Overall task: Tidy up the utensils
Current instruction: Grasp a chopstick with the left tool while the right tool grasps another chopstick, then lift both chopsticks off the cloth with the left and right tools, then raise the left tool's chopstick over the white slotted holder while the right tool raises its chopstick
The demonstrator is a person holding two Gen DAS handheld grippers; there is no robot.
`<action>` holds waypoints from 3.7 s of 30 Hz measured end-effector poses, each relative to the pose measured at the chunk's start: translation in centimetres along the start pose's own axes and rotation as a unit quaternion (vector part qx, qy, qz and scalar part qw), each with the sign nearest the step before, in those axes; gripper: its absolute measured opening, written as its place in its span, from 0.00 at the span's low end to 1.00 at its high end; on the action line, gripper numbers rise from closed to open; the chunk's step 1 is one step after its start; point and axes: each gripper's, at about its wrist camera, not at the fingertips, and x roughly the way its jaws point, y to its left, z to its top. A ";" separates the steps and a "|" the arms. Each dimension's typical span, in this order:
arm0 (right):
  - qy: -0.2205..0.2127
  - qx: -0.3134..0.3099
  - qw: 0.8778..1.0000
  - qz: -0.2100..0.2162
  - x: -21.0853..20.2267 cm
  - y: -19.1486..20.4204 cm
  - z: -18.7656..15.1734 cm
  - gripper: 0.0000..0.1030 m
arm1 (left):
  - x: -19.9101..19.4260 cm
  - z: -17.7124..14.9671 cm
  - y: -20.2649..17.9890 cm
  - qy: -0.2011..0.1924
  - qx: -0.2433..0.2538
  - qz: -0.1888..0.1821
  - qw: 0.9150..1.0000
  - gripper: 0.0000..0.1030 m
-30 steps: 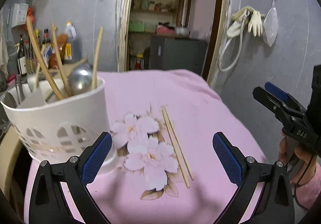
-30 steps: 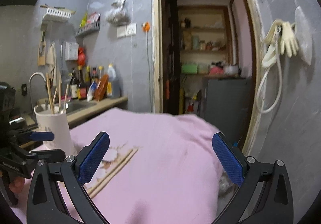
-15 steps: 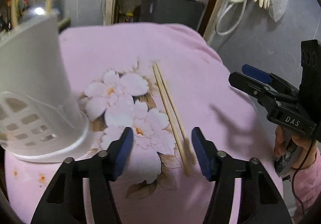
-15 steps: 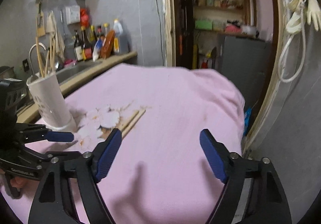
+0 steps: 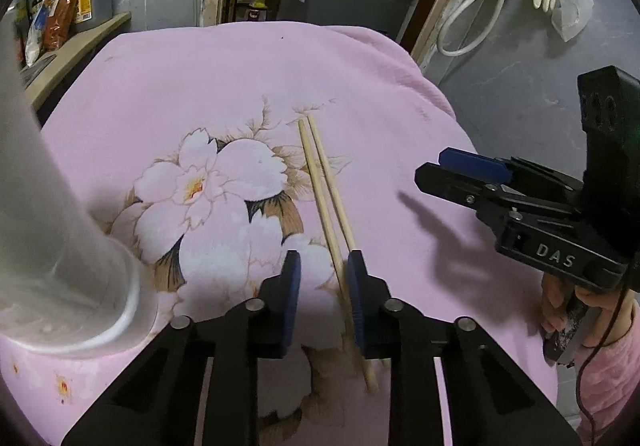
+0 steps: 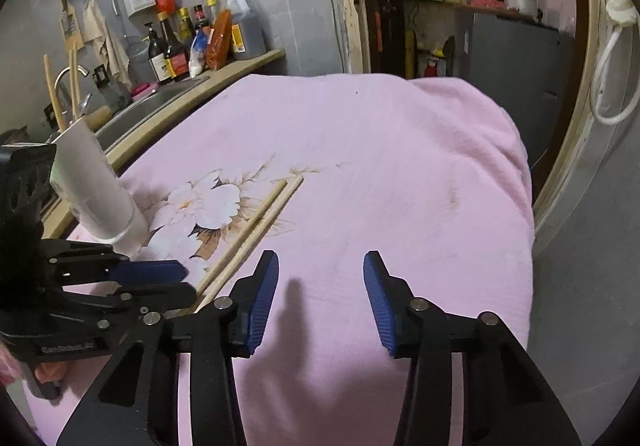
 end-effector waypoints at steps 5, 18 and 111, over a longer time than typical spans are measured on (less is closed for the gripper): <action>0.011 0.016 1.000 0.010 0.6 -0.5 0.3 0.37 | 1.1 0.7 0.1 0.011 -0.008 0.005 1.000 0.14; 0.054 0.061 0.994 0.072 4.6 -0.1 2.5 0.28 | -1.0 -1.1 0.5 -0.008 -0.039 0.041 0.998 0.03; -0.496 -0.085 0.860 -0.081 -15.8 17.3 -0.6 0.03 | -23.9 -5.5 1.1 -0.469 0.046 0.106 0.876 0.02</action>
